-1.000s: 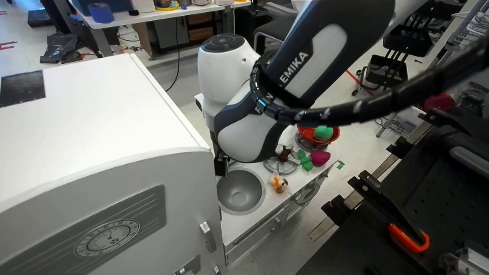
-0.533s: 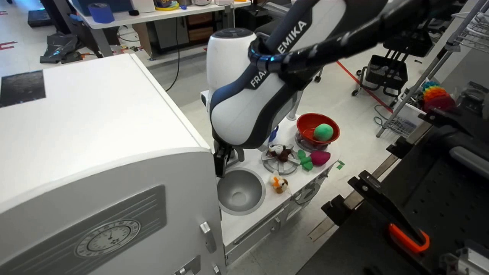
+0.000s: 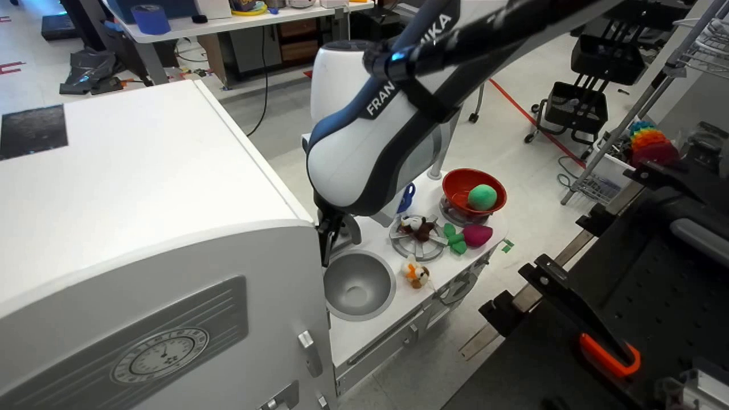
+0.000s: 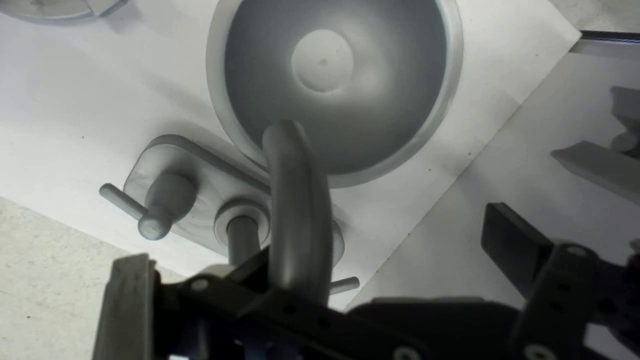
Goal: Slide the tap to the left
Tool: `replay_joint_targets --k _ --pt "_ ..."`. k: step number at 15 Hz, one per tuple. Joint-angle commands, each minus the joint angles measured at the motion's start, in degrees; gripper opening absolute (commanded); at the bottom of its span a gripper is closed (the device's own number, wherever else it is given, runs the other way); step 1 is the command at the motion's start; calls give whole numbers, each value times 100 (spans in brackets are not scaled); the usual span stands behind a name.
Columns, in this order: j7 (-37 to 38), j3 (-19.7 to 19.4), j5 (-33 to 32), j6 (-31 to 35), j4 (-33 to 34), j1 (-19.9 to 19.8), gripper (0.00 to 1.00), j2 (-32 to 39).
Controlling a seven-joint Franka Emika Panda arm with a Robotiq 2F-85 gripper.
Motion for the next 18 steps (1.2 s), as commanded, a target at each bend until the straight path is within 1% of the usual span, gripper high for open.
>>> replay_joint_targets --k 1,4,5,9,12,14,15,16,18 --pt "-446 842 217 78 -680 -469 100 -221" --pt "-621 1267 195 252 -943 -845 100 -190" --pt "-720 1281 324 273 -915 -862 100 -142" --pt "-782 1433 424 350 -969 -1012 100 -96" --pt "-651 1360 474 407 -1081 -997 100 -198" --pt "-489 1239 491 411 -1212 -948 100 -334" --pt "-294 1091 506 272 -1339 -875 100 -478" --pt "-104 922 493 267 -1464 -786 100 -609" --pt "380 524 460 172 -1901 -582 100 -1008"
